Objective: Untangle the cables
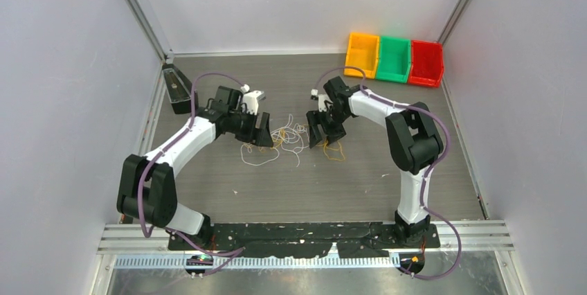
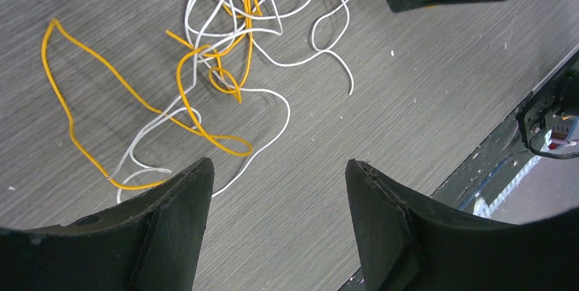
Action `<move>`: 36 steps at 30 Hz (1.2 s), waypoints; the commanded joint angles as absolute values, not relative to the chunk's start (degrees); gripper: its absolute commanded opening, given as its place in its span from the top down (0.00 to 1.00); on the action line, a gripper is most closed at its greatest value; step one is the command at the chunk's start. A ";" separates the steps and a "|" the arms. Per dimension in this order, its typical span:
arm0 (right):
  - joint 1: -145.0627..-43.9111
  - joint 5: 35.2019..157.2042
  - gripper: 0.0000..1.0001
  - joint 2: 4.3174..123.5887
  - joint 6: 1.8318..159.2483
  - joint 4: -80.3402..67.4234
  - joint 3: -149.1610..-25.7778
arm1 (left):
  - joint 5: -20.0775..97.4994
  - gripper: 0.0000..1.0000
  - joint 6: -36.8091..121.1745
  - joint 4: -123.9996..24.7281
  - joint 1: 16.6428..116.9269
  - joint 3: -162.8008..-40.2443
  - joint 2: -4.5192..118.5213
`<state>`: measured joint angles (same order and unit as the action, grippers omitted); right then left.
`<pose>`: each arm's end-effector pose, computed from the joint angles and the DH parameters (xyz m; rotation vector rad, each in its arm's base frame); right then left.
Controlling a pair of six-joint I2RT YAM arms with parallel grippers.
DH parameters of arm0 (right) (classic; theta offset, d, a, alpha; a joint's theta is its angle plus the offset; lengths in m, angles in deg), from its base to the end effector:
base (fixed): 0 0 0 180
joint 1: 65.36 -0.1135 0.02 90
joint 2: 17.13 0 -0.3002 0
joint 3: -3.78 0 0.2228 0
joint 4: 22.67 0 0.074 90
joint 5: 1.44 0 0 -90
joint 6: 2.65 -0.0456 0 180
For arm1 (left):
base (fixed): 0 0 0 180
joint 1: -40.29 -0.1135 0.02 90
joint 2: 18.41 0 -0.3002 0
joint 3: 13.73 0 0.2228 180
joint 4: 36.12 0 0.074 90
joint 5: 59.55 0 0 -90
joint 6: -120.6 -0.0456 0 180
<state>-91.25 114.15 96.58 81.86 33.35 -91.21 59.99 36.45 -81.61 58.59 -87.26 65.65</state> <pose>0.3351 0.1845 0.2058 -0.6038 2.8546 0.7433 0.2507 -0.1066 0.2771 0.4808 2.5132 -0.8206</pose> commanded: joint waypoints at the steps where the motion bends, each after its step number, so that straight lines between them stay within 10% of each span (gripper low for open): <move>1: -91.34 111.23 0.24 96.80 79.78 31.86 -95.68 | 59.74 0.28 37.50 -77.72 58.75 -85.34 63.18; 10: -91.89 104.69 0.30 100.70 78.74 32.30 -101.89 | 58.50 0.28 36.56 -78.87 58.74 -84.62 62.45; 19: -91.71 107.24 0.89 101.20 80.76 32.43 -102.67 | 58.27 0.22 34.39 -80.05 58.90 -84.56 64.03; 25: -89.62 111.61 0.94 96.05 86.35 34.39 -101.27 | 49.31 0.22 31.70 -85.10 59.01 -87.74 70.65; 36: -77.82 112.33 0.95 79.20 94.77 37.60 -96.45 | 37.76 0.63 28.66 -93.37 57.88 -95.14 79.57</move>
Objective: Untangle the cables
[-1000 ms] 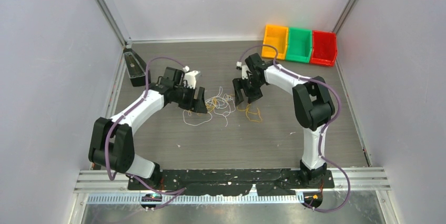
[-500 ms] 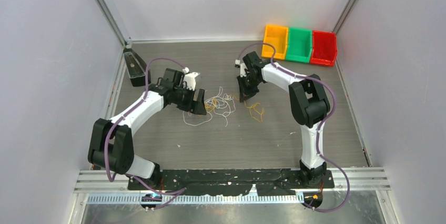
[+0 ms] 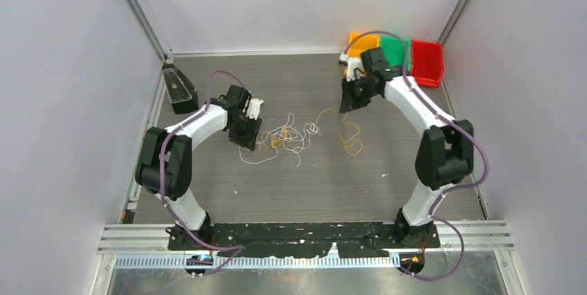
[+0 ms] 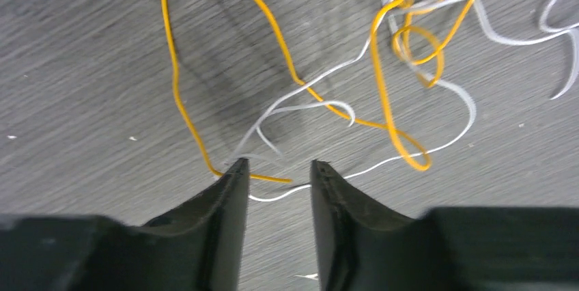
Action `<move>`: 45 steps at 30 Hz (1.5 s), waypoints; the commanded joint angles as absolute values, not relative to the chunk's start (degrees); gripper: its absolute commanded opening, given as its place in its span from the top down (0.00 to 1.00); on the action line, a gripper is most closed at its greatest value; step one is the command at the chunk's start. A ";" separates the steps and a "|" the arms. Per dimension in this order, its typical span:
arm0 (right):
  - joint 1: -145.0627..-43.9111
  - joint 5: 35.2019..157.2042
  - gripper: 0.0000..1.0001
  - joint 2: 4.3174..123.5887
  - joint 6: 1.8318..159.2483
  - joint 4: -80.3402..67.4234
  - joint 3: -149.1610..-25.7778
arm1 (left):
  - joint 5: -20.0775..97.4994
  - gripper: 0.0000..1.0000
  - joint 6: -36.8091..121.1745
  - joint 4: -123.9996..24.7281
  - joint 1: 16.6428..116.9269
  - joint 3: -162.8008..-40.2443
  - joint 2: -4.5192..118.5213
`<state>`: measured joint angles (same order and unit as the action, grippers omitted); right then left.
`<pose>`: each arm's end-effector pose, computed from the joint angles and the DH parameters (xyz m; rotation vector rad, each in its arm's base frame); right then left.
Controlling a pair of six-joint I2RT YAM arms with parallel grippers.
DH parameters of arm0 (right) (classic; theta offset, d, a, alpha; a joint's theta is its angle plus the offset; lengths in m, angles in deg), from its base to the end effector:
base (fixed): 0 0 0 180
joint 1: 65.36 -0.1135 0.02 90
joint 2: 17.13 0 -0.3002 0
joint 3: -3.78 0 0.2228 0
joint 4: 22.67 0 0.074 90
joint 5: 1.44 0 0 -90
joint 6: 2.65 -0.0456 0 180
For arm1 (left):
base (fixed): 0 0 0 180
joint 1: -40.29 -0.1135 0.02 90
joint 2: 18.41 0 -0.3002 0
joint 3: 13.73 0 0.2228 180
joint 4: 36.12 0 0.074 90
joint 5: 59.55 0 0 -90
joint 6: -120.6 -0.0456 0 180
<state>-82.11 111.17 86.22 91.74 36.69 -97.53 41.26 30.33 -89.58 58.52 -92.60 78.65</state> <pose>0.3469 0.1227 0.2957 -0.6136 2.5584 0.5943 0.2879 -0.1038 0.2291 0.4986 2.7920 -0.3365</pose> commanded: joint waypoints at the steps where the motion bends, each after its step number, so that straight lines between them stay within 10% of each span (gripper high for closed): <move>1: -76.03 112.90 0.95 77.62 94.68 37.64 -96.29 | 37.57 0.68 28.54 -93.32 57.79 -94.91 79.67; 7: -72.18 117.89 0.95 71.53 94.05 36.18 -95.25 | 35.97 0.86 27.85 -93.23 57.37 -94.22 79.87; 14: -72.12 129.47 0.95 67.82 85.96 27.42 -93.29 | 41.57 0.86 27.67 -92.75 56.98 -93.80 77.26; 27: -73.79 118.05 0.93 77.94 109.84 40.89 -86.84 | 52.32 0.35 25.94 -88.70 56.94 -91.40 66.50; 34: -77.36 109.55 0.33 81.75 112.46 38.68 -86.20 | 52.30 0.34 23.97 -90.89 56.90 -93.51 65.81; 45: -77.85 93.32 0.09 81.78 111.85 40.18 -87.86 | 53.76 0.34 23.35 -91.88 55.95 -96.17 65.12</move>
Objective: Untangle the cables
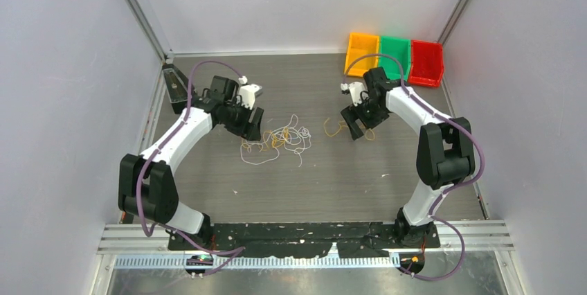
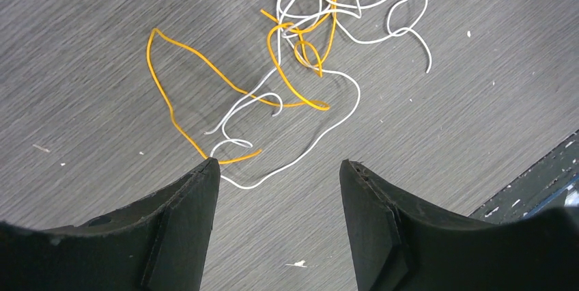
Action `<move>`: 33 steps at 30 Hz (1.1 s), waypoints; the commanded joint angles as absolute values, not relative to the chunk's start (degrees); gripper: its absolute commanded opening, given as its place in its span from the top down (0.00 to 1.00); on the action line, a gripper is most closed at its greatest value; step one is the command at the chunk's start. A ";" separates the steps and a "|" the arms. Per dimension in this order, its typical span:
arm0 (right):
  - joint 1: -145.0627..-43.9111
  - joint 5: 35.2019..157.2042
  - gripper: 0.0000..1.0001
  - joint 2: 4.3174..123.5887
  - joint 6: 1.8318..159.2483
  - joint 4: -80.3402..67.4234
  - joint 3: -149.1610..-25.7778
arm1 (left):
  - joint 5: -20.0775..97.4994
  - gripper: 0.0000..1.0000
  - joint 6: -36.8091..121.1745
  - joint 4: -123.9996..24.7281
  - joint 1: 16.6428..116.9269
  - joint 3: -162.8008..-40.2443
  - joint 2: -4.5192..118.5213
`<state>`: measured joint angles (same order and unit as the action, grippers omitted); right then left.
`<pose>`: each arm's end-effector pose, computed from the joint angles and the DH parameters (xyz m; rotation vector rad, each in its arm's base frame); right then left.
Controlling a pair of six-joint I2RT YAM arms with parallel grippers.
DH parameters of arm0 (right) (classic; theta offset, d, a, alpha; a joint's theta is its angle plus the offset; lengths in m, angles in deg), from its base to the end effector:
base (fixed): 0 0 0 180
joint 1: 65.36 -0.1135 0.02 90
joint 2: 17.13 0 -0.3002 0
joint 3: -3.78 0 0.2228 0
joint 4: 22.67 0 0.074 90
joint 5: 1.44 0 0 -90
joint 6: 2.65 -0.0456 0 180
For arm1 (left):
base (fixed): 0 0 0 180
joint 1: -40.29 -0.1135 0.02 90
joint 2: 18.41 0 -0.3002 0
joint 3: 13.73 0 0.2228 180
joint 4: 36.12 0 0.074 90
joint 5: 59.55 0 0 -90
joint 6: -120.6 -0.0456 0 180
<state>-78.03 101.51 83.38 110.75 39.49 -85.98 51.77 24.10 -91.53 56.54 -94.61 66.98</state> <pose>0.3182 0.0820 0.2539 -0.9160 2.6583 0.2782 0.2607 -0.0933 0.2944 0.6415 2.5220 -0.5468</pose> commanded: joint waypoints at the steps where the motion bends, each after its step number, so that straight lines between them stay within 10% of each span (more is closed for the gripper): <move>1: -77.84 92.92 0.06 81.91 112.68 40.07 -87.75 | 53.79 0.34 23.41 -91.76 55.80 -95.82 64.95; 5: -77.56 92.64 0.03 85.70 113.87 39.98 -89.71 | 53.74 0.34 23.48 -91.49 55.55 -95.26 65.15; 16: -76.16 92.08 0.36 95.69 116.69 37.56 -91.73 | 53.39 0.34 23.02 -93.15 54.17 -96.37 64.35; 23: -76.15 98.58 0.91 96.27 112.71 38.05 -92.59 | 53.40 0.34 22.26 -93.75 53.49 -97.73 63.49; 33: -74.24 105.65 0.95 90.07 105.68 37.71 -107.66 | 54.08 0.34 21.06 -97.68 52.68 -105.57 65.06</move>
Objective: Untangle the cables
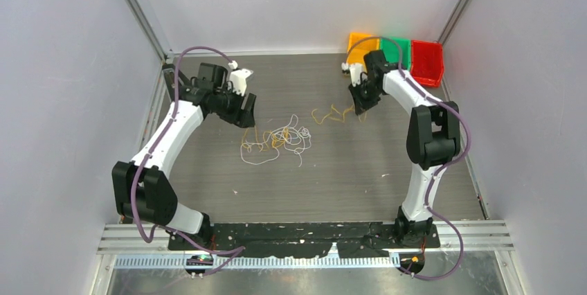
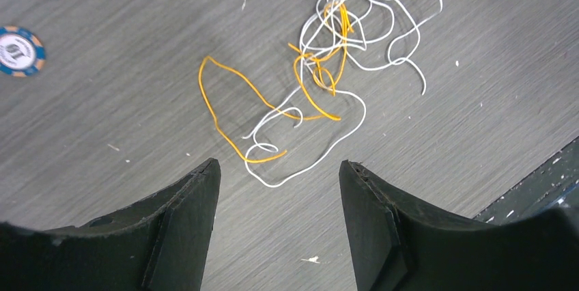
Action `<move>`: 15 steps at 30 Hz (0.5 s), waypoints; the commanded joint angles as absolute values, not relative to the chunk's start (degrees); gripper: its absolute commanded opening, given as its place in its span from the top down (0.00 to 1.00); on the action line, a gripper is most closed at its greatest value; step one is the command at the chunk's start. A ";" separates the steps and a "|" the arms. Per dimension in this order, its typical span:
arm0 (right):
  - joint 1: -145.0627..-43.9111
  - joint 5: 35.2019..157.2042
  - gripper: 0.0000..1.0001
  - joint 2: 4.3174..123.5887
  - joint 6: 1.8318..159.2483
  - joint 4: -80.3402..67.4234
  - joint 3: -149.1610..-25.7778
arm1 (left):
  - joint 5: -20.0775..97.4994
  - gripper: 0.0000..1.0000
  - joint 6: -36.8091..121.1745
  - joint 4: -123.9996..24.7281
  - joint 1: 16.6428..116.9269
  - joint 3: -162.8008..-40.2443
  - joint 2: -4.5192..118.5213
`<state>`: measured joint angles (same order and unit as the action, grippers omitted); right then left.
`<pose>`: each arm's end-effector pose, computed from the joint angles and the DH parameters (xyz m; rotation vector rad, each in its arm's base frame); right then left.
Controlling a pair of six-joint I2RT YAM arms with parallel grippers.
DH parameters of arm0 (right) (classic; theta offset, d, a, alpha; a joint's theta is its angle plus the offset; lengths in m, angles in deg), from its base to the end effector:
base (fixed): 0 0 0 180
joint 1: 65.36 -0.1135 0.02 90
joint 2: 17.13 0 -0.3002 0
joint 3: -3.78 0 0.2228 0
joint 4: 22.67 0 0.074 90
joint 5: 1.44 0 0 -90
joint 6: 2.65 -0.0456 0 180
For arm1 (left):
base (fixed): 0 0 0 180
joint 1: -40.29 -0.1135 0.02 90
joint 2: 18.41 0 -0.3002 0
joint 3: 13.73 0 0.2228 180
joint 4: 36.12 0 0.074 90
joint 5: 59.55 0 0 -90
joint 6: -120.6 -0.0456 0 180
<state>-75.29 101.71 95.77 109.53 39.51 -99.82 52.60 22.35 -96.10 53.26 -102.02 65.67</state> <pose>0.3866 0.0782 0.2418 -0.8203 2.6612 0.2707 0.2657 -0.0788 0.3324 0.6117 2.4427 -0.5234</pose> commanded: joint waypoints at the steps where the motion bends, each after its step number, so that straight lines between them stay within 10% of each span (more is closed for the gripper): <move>1: -73.73 105.54 0.94 89.76 104.81 37.43 -110.06 | 54.11 0.34 20.96 -97.90 52.68 -106.02 65.05; 15: -69.43 94.44 0.95 95.91 100.45 33.57 -131.89 | 53.18 0.34 21.58 -99.02 52.01 -110.01 67.77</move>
